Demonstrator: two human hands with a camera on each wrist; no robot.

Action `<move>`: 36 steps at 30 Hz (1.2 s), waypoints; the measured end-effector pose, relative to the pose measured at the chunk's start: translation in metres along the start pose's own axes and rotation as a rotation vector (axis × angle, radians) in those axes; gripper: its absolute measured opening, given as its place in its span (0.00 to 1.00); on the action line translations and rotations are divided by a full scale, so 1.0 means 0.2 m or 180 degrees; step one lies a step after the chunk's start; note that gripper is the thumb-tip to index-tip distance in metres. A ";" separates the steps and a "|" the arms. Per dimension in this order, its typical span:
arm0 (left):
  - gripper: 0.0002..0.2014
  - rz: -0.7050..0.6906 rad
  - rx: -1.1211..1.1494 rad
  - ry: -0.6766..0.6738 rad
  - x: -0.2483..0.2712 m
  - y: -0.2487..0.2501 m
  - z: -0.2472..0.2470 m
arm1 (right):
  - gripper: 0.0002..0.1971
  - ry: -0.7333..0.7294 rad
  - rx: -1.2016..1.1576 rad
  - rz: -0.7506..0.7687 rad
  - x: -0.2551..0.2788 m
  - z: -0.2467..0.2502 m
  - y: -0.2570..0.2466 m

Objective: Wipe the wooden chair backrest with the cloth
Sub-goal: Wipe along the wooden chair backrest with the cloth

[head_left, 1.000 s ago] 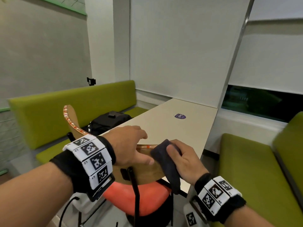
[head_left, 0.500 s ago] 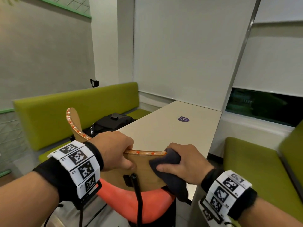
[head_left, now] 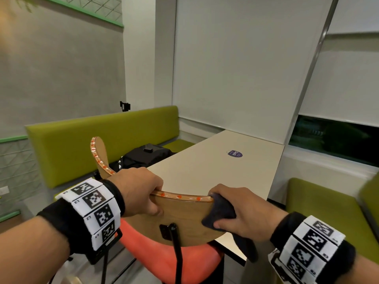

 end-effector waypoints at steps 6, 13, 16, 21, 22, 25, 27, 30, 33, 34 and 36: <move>0.21 -0.0015 -0.0034 -0.0064 -0.01 -0.02 -0.01 | 0.21 0.0969 -0.0045 -0.0209 0.01 -0.04 0.00; 0.22 -0.0147 -0.0194 0.0004 -0.02 -0.02 -0.02 | 0.18 0.0304 0.0034 0.0227 0.01 0.02 -0.10; 0.22 -0.0196 -0.0286 0.0016 -0.02 -0.02 -0.02 | 0.19 -0.0042 0.0508 -0.0025 -0.07 0.00 -0.14; 0.22 -0.0232 -0.0370 0.0051 -0.01 0.00 0.00 | 0.28 0.0216 0.0932 -0.0215 -0.10 -0.03 -0.15; 0.22 -0.0221 -0.0377 0.0051 -0.01 0.00 0.00 | 0.29 0.0443 0.0801 -0.0139 -0.07 -0.03 -0.16; 0.23 -0.0239 -0.0415 0.0036 0.00 0.00 0.00 | 0.27 0.1243 0.0313 0.0324 0.02 -0.03 -0.20; 0.23 -0.0258 -0.0423 0.0013 -0.01 0.00 0.00 | 0.26 0.1279 0.0168 0.0416 0.03 -0.02 -0.21; 0.24 -0.0300 -0.0432 0.0084 -0.02 0.00 0.01 | 0.17 0.0490 0.0400 0.0146 -0.03 -0.02 -0.17; 0.26 -0.0289 -0.0435 0.0131 -0.02 -0.01 0.00 | 0.20 -0.0407 0.1023 -0.0353 -0.14 -0.02 -0.17; 0.26 -0.0282 -0.0433 0.0127 -0.02 -0.01 0.00 | 0.21 -0.0531 0.1268 -0.0365 -0.17 -0.03 -0.19; 0.26 -0.0282 -0.0443 0.0148 -0.02 -0.01 0.00 | 0.25 -0.0448 0.1575 -0.0285 -0.20 -0.05 -0.22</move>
Point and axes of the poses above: each hand's wrist, its own x-axis away from the middle knuckle, its own z-axis out of the back of the hand, y = z × x, the point moved 6 cm from there along -x, towards the middle knuckle, and after that the axes turned 4 degrees about z, right-handed, at the moved point
